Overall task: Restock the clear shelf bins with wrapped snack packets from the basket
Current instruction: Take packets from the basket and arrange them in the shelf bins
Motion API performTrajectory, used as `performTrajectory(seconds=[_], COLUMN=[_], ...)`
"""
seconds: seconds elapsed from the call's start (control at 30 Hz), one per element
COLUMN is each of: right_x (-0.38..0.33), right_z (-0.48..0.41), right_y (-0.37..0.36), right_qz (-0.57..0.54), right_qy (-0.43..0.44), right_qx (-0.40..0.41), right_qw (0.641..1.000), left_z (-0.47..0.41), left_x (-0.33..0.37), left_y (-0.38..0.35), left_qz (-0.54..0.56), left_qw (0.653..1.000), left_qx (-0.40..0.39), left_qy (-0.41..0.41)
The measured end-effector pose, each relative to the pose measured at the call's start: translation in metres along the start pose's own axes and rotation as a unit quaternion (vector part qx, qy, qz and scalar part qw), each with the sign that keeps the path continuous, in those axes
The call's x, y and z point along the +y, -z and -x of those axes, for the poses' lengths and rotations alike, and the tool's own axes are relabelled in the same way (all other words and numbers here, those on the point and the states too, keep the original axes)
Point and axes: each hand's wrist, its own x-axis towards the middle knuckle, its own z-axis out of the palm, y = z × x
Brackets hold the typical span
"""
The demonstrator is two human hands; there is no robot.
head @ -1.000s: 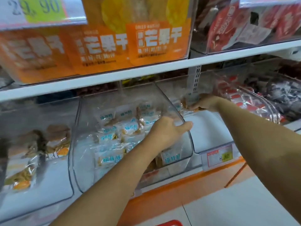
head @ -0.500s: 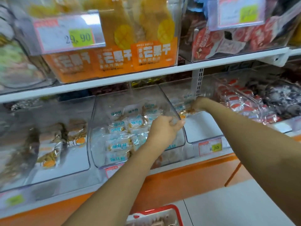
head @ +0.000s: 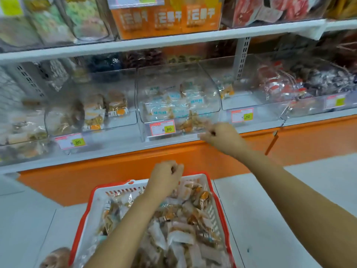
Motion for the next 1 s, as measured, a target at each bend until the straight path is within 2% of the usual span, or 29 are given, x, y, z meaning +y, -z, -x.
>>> performTrajectory(seconds=[0.07,0.13,0.17,0.23,0.37,0.53,0.6,0.63,0.7,0.73,0.77,0.83,0.9,1.0], right_x=[-0.003,-0.009,-0.011,-0.01,-0.002,0.016,0.018,0.016,0.006,0.0,-0.005,-0.018,-0.03,-0.05], right_z=[0.019,0.041,0.051,0.071,0.096,0.096,0.092,0.09,0.087,0.085,0.082,0.073,0.06,0.037], right_y=[-0.045,-0.078,-0.091,-0.113,-0.144,-0.112,-0.091,-0.08,-0.06,-0.051,-0.044,-0.037,-0.033,-0.029], right_qz=[0.07,0.1,0.086,0.072,0.012,-0.06,-0.179,-0.279,-0.467,-0.518,-0.534,-0.512,-0.506,-0.533], right_qy=[-0.046,-0.119,-0.155,-0.174,-0.211,-0.249,-0.254,-0.253,-0.213,-0.179,-0.143,-0.082,-0.075,-0.069], right_qx=[-0.19,-0.37,-0.427,-0.464,-0.421,-0.36,-0.309,-0.283,-0.246,-0.243,-0.252,-0.26,-0.223,-0.159], right_qw=[0.978,0.916,0.887,0.866,0.882,0.897,0.899,0.882,0.822,0.801,0.794,0.814,0.83,0.828], left_z=[0.019,0.04,0.051,0.068,0.081,0.073,0.066,0.061,0.053,0.05,0.047,0.041,0.034,0.021], left_x=[-0.035,-0.064,-0.078,-0.096,-0.099,-0.078,-0.067,-0.059,-0.045,-0.039,-0.034,-0.027,-0.021,-0.02], left_y=[-0.01,-0.019,-0.023,-0.031,-0.035,-0.023,-0.015,-0.01,0.001,0.008,0.015,0.031,0.046,0.067], left_qz=[-0.047,-0.095,-0.104,-0.08,-0.019,0.067,0.098,0.12,0.188,0.224,0.26,0.338,0.419,0.495], left_qw=[0.991,0.964,0.95,0.94,0.955,0.967,0.971,0.969,0.957,0.95,0.942,0.921,0.892,0.86], left_qx=[-0.1,-0.211,-0.253,-0.283,-0.237,-0.176,-0.167,-0.172,-0.185,-0.186,-0.182,-0.164,-0.134,-0.065], left_qy=[0.076,0.128,0.148,0.175,0.178,0.17,0.138,0.127,0.119,0.113,0.111,0.106,0.108,0.107])
